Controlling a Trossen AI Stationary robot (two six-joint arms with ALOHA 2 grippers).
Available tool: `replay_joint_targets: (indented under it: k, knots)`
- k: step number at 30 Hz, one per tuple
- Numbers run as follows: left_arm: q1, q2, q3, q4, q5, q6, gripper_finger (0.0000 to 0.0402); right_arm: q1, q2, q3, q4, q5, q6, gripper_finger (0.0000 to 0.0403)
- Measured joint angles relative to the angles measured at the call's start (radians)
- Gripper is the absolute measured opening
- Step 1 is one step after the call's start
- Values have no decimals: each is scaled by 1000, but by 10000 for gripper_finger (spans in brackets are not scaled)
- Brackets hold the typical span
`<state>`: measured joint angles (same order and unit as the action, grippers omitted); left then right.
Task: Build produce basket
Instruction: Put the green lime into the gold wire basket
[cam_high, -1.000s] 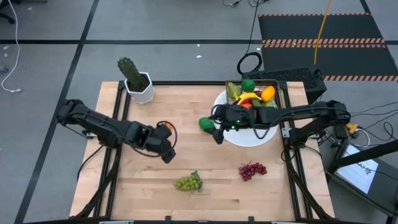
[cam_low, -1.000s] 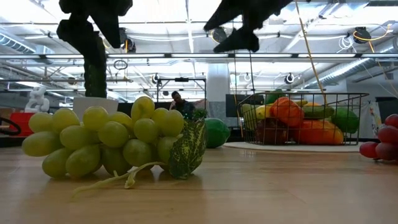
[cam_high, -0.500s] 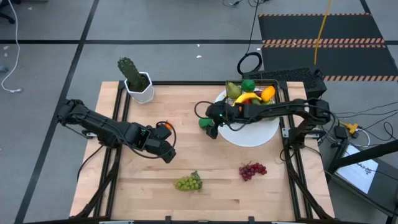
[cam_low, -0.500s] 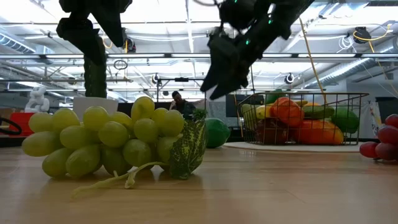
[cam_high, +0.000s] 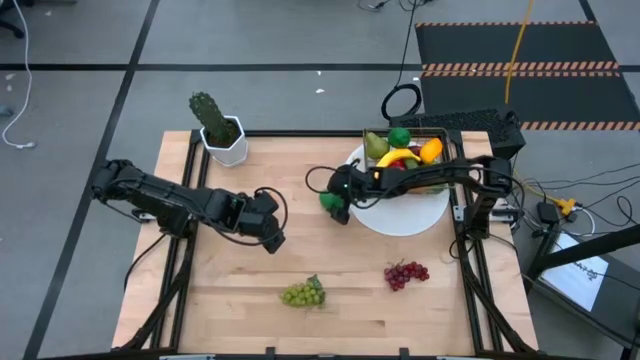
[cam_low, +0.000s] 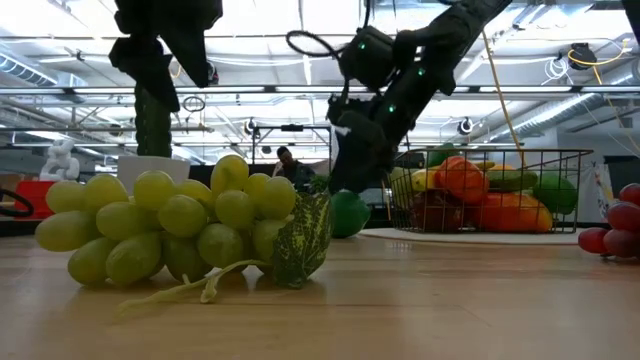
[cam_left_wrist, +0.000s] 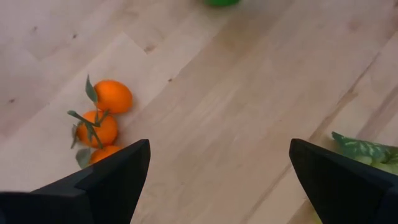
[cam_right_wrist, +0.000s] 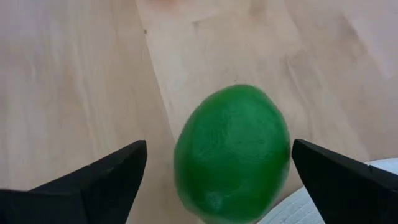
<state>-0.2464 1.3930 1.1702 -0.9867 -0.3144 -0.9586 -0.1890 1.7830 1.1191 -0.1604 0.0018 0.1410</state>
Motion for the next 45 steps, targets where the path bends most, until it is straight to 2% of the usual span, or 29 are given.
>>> replay_joint_targets:
  k: [10, 19, 27, 37, 45]
  knots:
    - [46, 0, 0, -5, 33, 90, 383, -16, 36, 0, 13, 29, 20, 388]
    - [58, 0, 0, -4, 33, 139, 383, -34, 50, -3, -12, -4, 4, 338]
    - [58, 0, 0, -4, 33, 153, 383, -34, 44, -2, 0, -3, 9, 311]
    - [57, -12, -1, -6, 36, 108, 383, -34, -84, -2, 27, -7, 260, 312]
    - [58, -19, -2, -10, 26, 155, 383, -32, -232, -2, 54, -58, 488, 311]
